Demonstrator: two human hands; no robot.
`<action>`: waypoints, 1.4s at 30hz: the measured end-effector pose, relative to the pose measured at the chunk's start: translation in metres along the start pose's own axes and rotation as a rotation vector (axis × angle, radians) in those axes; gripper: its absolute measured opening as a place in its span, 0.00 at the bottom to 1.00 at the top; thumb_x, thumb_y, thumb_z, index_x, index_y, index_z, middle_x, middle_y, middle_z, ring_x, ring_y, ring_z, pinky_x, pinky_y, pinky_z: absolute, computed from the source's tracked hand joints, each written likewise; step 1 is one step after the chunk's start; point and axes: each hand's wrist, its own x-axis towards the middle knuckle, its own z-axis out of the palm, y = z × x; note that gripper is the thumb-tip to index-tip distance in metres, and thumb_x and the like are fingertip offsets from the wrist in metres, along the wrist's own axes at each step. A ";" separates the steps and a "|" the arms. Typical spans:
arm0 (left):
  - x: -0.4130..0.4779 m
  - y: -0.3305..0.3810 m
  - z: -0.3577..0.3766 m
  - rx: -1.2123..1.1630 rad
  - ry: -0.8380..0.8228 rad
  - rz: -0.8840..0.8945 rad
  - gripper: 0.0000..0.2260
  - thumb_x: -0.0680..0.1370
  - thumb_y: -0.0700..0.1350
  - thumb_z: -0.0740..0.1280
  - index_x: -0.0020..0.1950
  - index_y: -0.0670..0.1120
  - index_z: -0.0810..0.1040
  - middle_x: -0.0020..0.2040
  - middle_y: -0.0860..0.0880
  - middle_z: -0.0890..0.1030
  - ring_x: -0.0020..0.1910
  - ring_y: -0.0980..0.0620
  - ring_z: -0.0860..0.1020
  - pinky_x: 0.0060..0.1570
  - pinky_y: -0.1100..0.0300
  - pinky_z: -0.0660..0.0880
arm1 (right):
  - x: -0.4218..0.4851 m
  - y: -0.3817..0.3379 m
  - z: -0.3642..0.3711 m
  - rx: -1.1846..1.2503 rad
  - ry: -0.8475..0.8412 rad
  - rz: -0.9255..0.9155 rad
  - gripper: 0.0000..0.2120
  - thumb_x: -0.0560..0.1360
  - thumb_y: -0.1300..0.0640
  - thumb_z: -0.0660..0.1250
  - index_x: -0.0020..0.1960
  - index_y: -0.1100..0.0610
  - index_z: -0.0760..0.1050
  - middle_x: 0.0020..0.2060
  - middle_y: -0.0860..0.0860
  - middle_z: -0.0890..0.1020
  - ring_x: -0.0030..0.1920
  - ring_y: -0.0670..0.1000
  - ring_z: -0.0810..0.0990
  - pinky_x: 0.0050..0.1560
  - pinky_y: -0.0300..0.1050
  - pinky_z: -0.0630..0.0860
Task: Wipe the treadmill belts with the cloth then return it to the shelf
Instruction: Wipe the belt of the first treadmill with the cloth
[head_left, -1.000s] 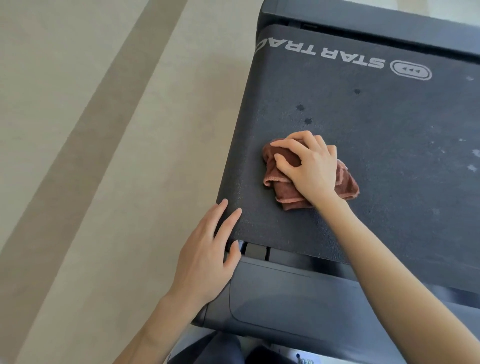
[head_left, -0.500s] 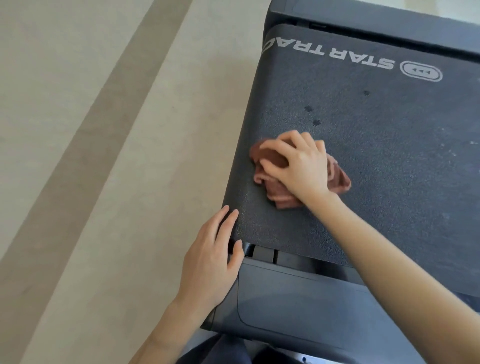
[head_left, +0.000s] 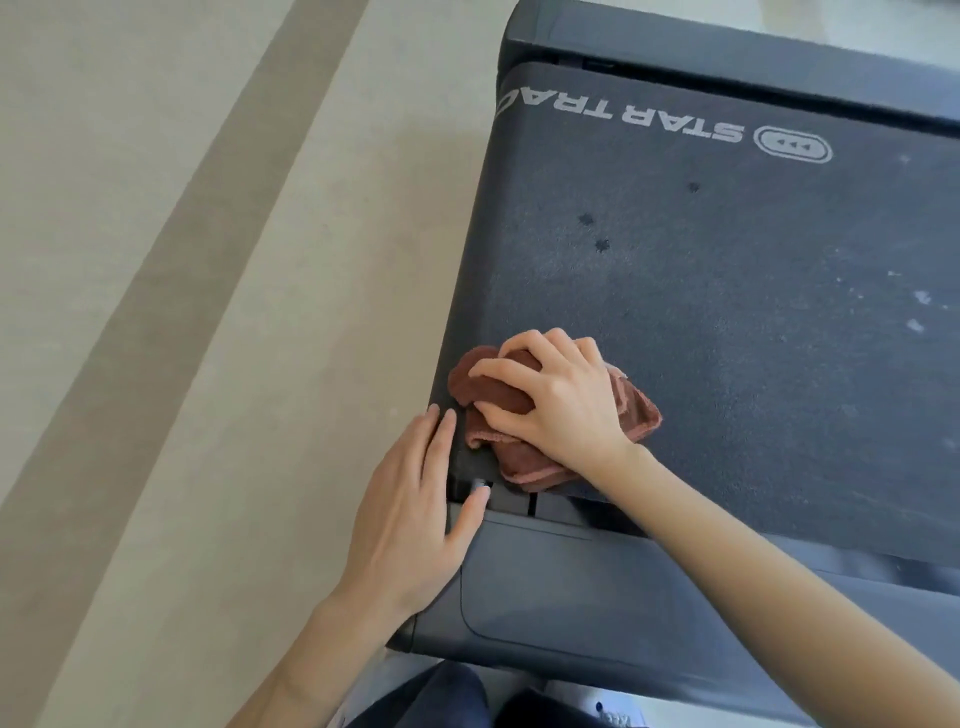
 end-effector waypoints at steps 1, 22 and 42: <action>0.004 0.000 0.001 0.034 -0.019 0.023 0.29 0.78 0.58 0.56 0.74 0.42 0.62 0.74 0.43 0.63 0.71 0.46 0.65 0.67 0.57 0.61 | 0.011 0.011 0.002 -0.027 -0.016 0.006 0.12 0.72 0.43 0.65 0.51 0.44 0.81 0.48 0.48 0.80 0.45 0.55 0.77 0.43 0.50 0.69; 0.107 0.070 0.049 0.373 -0.124 0.290 0.32 0.77 0.63 0.39 0.77 0.48 0.53 0.77 0.43 0.51 0.76 0.41 0.46 0.72 0.39 0.46 | -0.116 0.151 -0.074 -0.383 0.231 1.126 0.14 0.74 0.44 0.65 0.57 0.45 0.78 0.57 0.52 0.77 0.56 0.61 0.71 0.55 0.54 0.63; 0.109 0.070 0.056 0.368 -0.061 0.366 0.31 0.78 0.61 0.49 0.76 0.47 0.56 0.76 0.42 0.55 0.75 0.40 0.49 0.72 0.39 0.49 | -0.141 0.109 -0.073 -0.441 0.188 1.276 0.15 0.76 0.43 0.61 0.61 0.44 0.74 0.59 0.54 0.73 0.57 0.63 0.70 0.56 0.58 0.64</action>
